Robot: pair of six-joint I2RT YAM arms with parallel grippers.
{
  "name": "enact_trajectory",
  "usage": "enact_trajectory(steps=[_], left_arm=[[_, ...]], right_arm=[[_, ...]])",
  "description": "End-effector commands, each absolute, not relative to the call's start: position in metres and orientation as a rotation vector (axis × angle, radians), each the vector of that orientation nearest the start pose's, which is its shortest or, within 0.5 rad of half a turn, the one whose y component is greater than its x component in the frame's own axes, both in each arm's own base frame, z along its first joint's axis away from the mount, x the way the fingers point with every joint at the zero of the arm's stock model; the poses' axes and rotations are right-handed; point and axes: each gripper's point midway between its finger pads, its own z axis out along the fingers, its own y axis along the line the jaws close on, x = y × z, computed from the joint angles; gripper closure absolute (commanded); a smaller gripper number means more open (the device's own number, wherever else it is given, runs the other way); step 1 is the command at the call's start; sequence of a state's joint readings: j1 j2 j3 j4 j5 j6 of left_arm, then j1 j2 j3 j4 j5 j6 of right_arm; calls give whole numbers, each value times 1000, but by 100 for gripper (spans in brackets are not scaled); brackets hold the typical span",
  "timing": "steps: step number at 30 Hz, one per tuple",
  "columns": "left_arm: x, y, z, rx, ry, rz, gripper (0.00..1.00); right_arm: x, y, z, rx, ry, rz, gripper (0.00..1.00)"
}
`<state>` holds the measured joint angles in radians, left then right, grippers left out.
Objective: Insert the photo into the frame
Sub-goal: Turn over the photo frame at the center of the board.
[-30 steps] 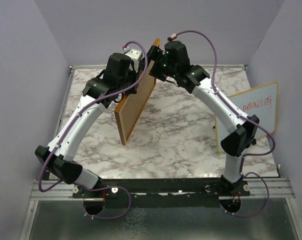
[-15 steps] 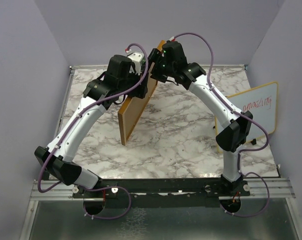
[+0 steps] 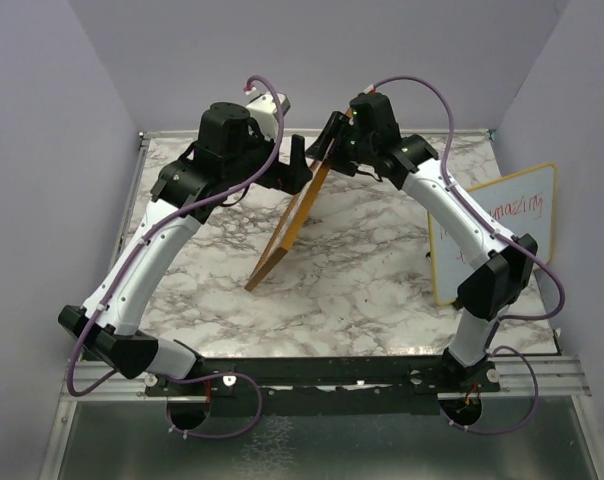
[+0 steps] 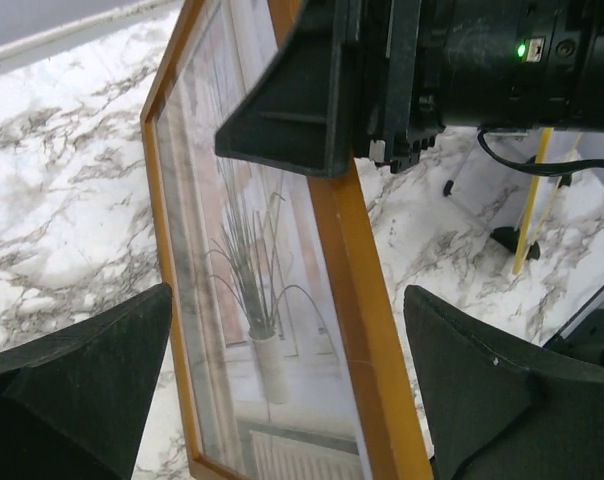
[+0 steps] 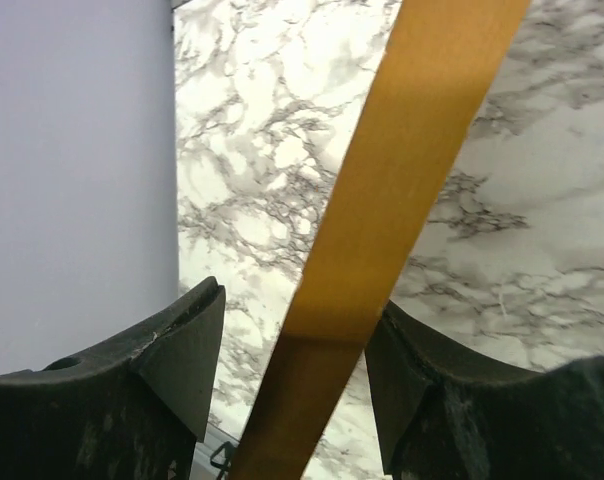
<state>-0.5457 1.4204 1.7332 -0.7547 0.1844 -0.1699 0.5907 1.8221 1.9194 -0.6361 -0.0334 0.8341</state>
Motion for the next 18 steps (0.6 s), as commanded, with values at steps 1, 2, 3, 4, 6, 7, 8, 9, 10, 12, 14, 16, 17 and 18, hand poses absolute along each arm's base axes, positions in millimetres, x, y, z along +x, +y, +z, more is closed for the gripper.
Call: enact_trajectory(steps=[1, 2, 3, 4, 6, 7, 8, 9, 10, 12, 14, 16, 17, 18], left_arm=[[317, -247, 396, 458, 1904, -713, 2], [320, -247, 395, 438, 1908, -710, 2], [323, -246, 392, 420, 1915, -702, 2], [326, -246, 390, 401, 1922, -694, 2], [331, -243, 385, 362, 1937, -674, 2], [333, -241, 381, 344, 1948, -661, 2], [336, -240, 377, 324, 1957, -647, 2], [338, -238, 373, 304, 1965, -638, 2], [339, -237, 368, 287, 1975, -630, 2], [342, -236, 360, 257, 1990, -625, 2], [345, -236, 350, 226, 2006, -620, 2], [348, -235, 340, 189, 2026, -607, 2], [349, -234, 333, 174, 2040, -605, 2], [350, -235, 325, 164, 2056, -605, 2]], right_arm=[[394, 304, 316, 216, 2216, 883, 40], [391, 300, 316, 216, 2216, 883, 40], [388, 296, 315, 217, 2217, 881, 40], [384, 292, 314, 215, 2222, 882, 40], [377, 284, 310, 215, 2231, 873, 40], [373, 279, 307, 214, 2238, 866, 40], [370, 275, 303, 212, 2243, 861, 40], [365, 271, 299, 203, 2249, 861, 40], [362, 267, 294, 198, 2256, 859, 40], [354, 257, 280, 188, 2274, 861, 40], [350, 251, 268, 172, 2284, 905, 40], [348, 249, 262, 140, 2273, 950, 41], [348, 249, 258, 121, 2270, 962, 41], [348, 248, 254, 101, 2270, 964, 42]])
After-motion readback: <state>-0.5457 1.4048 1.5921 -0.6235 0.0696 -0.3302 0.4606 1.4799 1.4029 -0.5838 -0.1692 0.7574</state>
